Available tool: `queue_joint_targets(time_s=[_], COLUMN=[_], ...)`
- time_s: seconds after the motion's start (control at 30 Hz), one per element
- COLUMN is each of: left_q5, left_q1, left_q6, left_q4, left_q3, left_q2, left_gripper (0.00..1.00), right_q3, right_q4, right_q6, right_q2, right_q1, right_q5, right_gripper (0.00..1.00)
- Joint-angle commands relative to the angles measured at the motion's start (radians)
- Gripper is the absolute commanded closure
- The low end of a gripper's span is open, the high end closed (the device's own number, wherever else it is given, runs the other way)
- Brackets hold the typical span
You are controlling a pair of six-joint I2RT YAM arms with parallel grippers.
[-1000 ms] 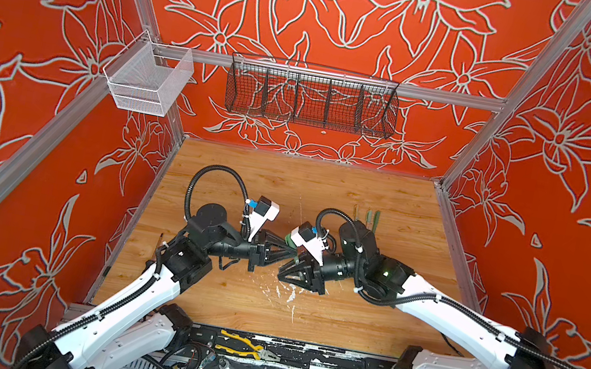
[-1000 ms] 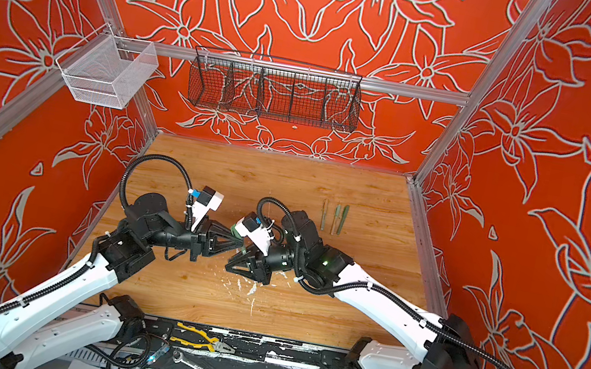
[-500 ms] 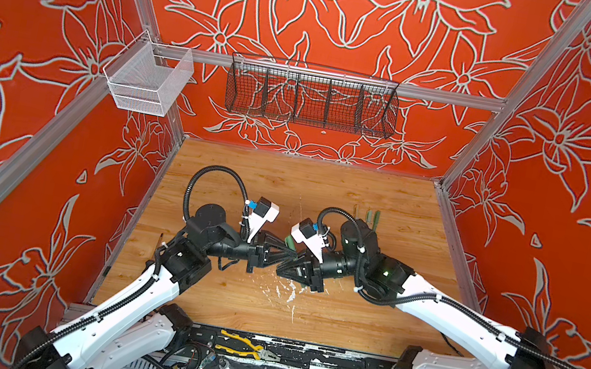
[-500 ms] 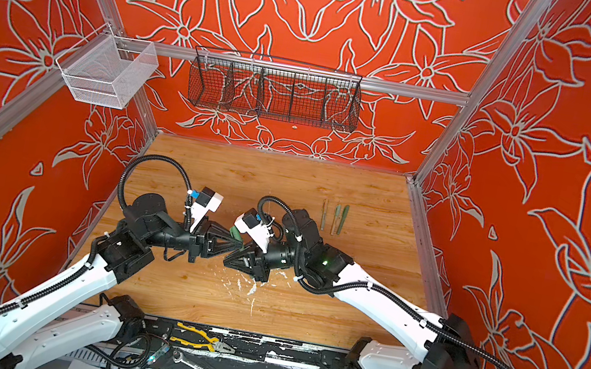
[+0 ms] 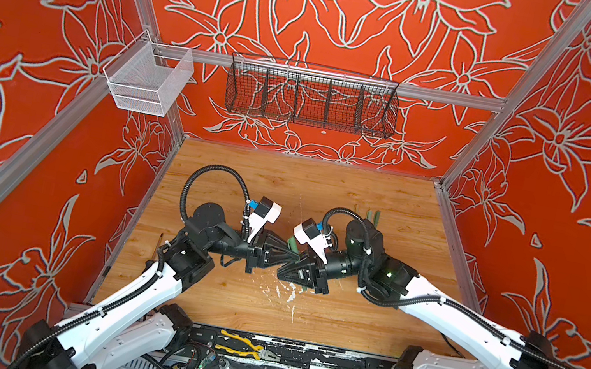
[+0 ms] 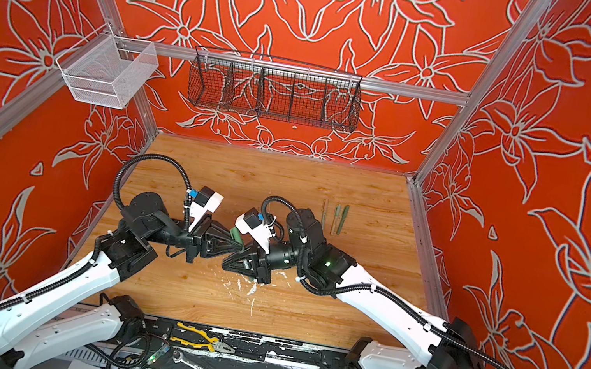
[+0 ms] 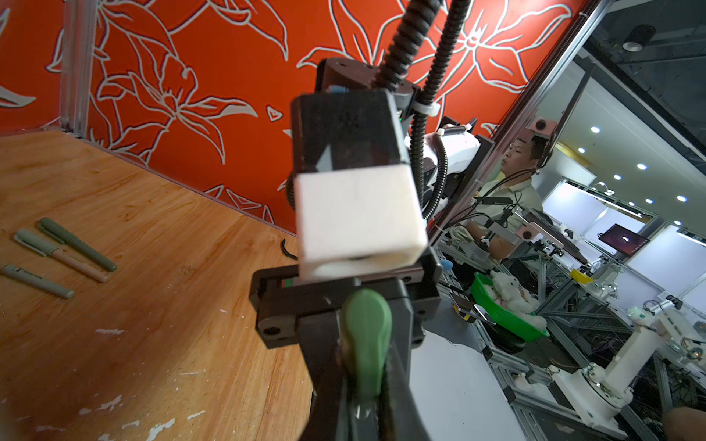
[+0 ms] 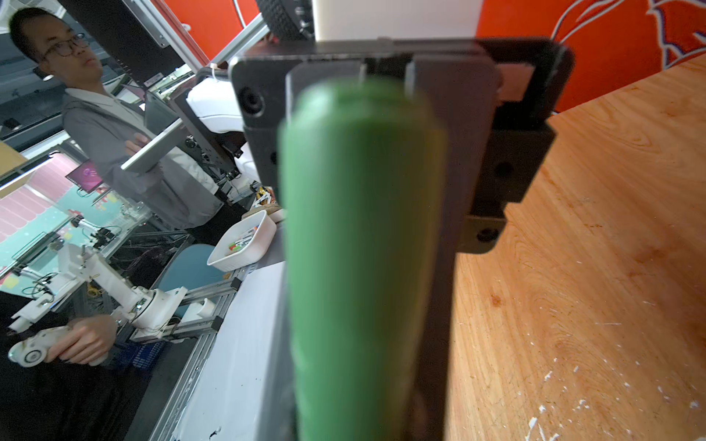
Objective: Insert pens into pen caps
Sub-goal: Put on the pen cap to the pen, then place a pen at the top-center of the table.
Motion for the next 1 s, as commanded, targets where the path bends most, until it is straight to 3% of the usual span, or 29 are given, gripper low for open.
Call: queue_joint_targets(time_s=[0.0,0.27,0.4,0.57,0.77,0.83,0.97], left_q5=[0.093,0.068,0.055,0.023,-0.052,-0.113,-0.230], left_q1=[-0.045,-0.044,-0.027,0.072,0.151,0.153,0.154], left_q6=[0.040,0.061,0.029,-0.106,-0.081,-0.058,0.019], left_q4=[-0.093,-0.113,-0.079,0.094,-0.030,-0.094,-0.296], left_q3=[-0.014,-0.008,-0.002,-0.064,-0.068,-0.067,-0.032], left_q2=[0.033,-0.012,-0.018,-0.108,-0.217,-0.249,-0.293], left_gripper=[1.00,0.97,0.48,0.14,0.07,0.00,0.03], right_q3=[0.128,0.094,0.076,0.015,-0.025,0.008,0.091], right_q4=[0.148,0.120,0.027,-0.115,-0.257,-0.338,-0.451], right_q6=[-0.019,-0.007,-0.056,-0.118,-0.146,-0.155,-0.142], right_q2=[-0.011,-0.003,-0.014,-0.046,-0.074,-0.032,0.131], right_q1=[-0.007,-0.018,-0.023,-0.110,-0.237,-0.267,-0.322], right_q5=[-0.017,-0.006,0.058,0.159,0.316,0.445,0.688], right_gripper=[1.00,1.00,1.00,1.00,1.00,1.00,1.00])
